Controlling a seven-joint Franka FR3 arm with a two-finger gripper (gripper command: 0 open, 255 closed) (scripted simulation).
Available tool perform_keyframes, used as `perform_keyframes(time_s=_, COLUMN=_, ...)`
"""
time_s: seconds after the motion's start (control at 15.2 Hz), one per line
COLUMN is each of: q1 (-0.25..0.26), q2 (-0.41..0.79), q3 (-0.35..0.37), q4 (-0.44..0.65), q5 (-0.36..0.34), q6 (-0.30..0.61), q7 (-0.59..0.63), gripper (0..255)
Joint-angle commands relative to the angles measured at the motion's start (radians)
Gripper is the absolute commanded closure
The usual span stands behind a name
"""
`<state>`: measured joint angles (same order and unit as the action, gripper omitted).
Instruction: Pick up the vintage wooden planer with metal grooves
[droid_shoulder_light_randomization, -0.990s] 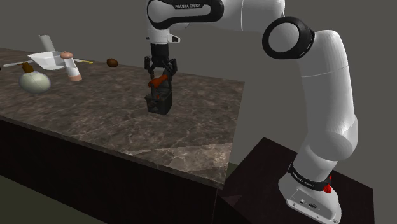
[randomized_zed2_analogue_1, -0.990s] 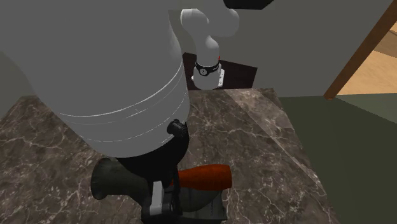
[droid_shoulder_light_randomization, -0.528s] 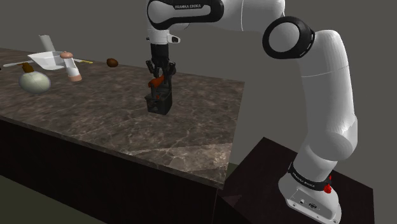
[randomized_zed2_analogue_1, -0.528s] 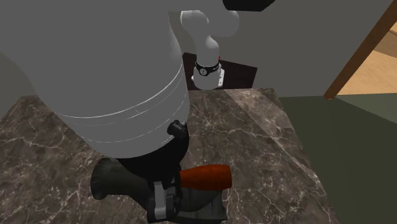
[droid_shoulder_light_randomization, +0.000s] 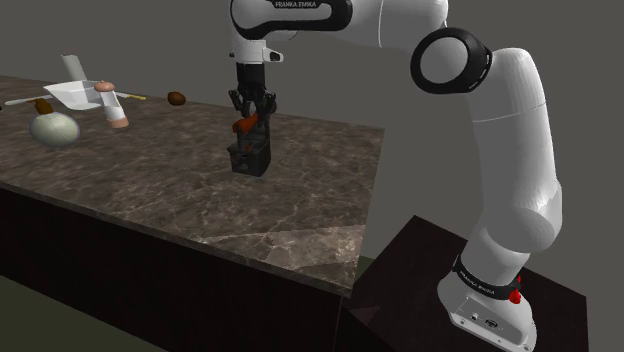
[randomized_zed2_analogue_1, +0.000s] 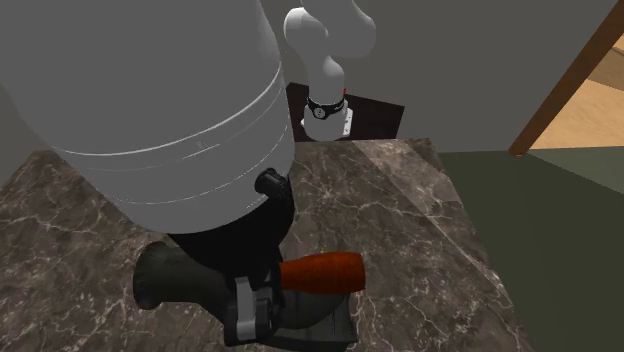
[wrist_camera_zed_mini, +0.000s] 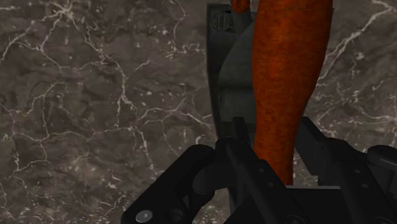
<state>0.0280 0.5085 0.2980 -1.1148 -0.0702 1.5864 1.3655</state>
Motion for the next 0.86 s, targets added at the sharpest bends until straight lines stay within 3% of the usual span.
perform_keyframes(time_s=0.0, q1=0.006, q2=0.009, q3=0.000, q4=0.044, q5=-0.002, q6=-0.033, q7=0.003, gripper=255)
perform_keyframes(time_s=0.4, q1=0.030, q2=0.059, q3=-0.002, q4=0.210, q5=-0.015, q6=-0.148, q7=0.007, gripper=255)
perform_keyframes(time_s=0.66, q1=0.058, q2=0.127, q3=-0.006, q4=0.382, q5=-0.030, q6=-0.252, q7=0.008, gripper=255)
perform_keyframes(time_s=0.79, q1=0.060, q2=0.130, q3=-0.007, q4=0.390, q5=-0.031, q6=-0.256, q7=0.008, gripper=255)
